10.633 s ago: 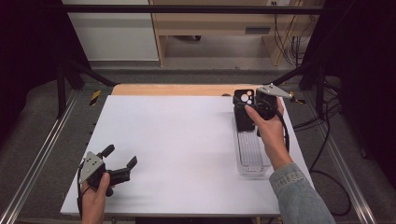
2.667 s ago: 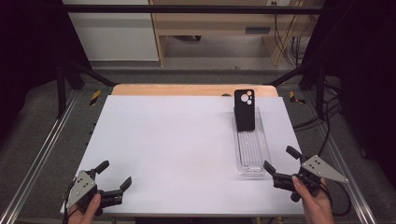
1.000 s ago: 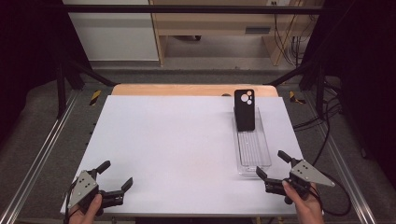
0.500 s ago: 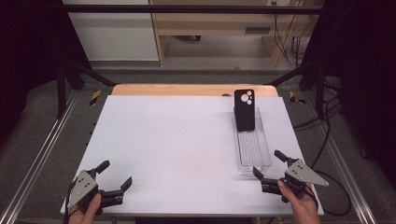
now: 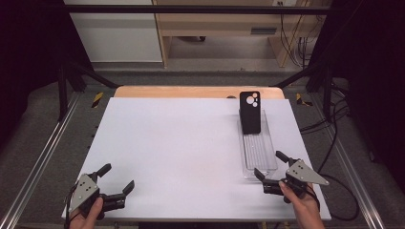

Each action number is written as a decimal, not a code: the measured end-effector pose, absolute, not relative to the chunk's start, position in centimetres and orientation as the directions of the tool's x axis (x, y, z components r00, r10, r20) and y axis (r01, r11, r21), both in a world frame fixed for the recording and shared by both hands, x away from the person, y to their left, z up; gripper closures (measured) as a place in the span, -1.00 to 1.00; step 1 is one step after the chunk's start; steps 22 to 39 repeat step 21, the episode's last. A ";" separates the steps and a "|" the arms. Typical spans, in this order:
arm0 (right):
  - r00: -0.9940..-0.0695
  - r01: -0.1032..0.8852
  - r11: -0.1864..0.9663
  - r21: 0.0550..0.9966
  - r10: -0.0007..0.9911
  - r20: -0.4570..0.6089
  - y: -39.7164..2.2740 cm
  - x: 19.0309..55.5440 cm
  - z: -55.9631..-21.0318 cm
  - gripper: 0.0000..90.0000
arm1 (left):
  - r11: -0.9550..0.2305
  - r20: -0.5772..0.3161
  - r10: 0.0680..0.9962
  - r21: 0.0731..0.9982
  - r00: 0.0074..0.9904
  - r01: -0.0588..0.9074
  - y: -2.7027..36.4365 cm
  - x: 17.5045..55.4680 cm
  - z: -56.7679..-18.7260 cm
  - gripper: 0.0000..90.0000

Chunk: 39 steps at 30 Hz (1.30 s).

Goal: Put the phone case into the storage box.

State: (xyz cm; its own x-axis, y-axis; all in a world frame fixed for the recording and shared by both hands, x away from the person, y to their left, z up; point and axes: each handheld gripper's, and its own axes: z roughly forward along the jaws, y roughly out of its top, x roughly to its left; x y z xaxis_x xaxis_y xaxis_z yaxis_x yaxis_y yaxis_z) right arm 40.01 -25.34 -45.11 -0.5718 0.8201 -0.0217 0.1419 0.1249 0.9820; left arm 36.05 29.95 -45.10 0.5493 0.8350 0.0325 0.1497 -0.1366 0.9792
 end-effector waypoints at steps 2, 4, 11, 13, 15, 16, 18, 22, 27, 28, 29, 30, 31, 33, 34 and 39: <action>-0.573 0.143 0.124 0.982 0.819 -0.020 -25.2 40.1 -45.1 -0.94 | -0.135 0.032 0.837 0.980 0.546 0.149 30.0 36.1 -45.1 -0.97; -0.576 0.142 0.125 0.982 0.817 -0.021 -25.0 40.2 -45.1 -0.94 | -0.131 0.030 0.838 0.980 0.545 0.147 30.1 36.1 -45.1 -0.97; -0.579 0.156 0.107 0.982 0.815 0.003 -24.5 40.5 -45.2 -0.95 | -0.093 0.004 0.841 0.986 0.542 0.138 30.4 36.2 -45.1 -0.97; -0.578 0.156 0.096 0.983 0.816 0.012 -24.4 40.7 -45.2 -0.95 | -0.084 0.000 0.843 0.988 0.538 0.132 30.5 36.2 -45.0 -0.97; -0.578 0.159 0.089 0.983 0.816 0.020 -24.2 40.8 -45.2 -0.95 | -0.078 -0.001 0.846 0.989 0.534 0.124 30.6 36.3 -45.0 -0.97; -0.576 0.162 0.089 0.983 0.817 0.021 -24.2 40.9 -45.2 -0.95 | -0.077 0.001 0.846 0.990 0.533 0.120 30.6 36.3 -45.0 -0.97; -0.573 0.174 0.090 0.981 0.819 0.026 -24.1 41.0 -45.3 -0.94 | -0.077 0.005 0.847 0.990 0.531 0.115 30.6 36.3 -44.9 -0.97; -0.565 0.194 0.089 0.977 0.825 0.037 -24.2 40.8 -45.4 -0.94 | -0.075 0.003 0.848 0.990 0.529 0.115 30.5 36.4 -44.9 -0.97; -0.565 0.194 0.089 0.977 0.825 0.037 -24.2 40.8 -45.4 -0.94 | -0.075 0.003 0.848 0.990 0.529 0.115 30.5 36.4 -44.9 -0.97; -0.565 0.194 0.089 0.977 0.825 0.037 -24.2 40.8 -45.4 -0.94 | -0.075 0.003 0.848 0.990 0.529 0.115 30.5 36.4 -44.9 -0.97; -0.565 0.194 0.089 0.977 0.825 0.037 -24.2 40.8 -45.4 -0.94 | -0.075 0.003 0.848 0.990 0.529 0.115 30.5 36.4 -44.9 -0.97; -0.565 0.194 0.089 0.977 0.825 0.037 -24.2 40.8 -45.4 -0.94 | -0.075 0.003 0.848 0.990 0.529 0.115 30.5 36.4 -44.9 -0.97; -0.565 0.194 0.089 0.977 0.825 0.037 -24.2 40.8 -45.4 -0.94 | -0.075 0.003 0.848 0.990 0.529 0.115 30.5 36.4 -44.9 -0.97; -0.565 0.194 0.089 0.977 0.825 0.037 -24.2 40.8 -45.4 -0.94 | -0.075 0.003 0.848 0.990 0.529 0.115 30.5 36.4 -44.9 -0.97; -0.565 0.194 0.089 0.977 0.825 0.037 -24.2 40.8 -45.4 -0.94 | -0.075 0.003 0.848 0.990 0.529 0.115 30.5 36.4 -44.9 -0.97; -0.565 0.194 0.089 0.977 0.825 0.037 -24.2 40.8 -45.4 -0.94 | -0.075 0.003 0.848 0.990 0.529 0.115 30.5 36.4 -44.9 -0.97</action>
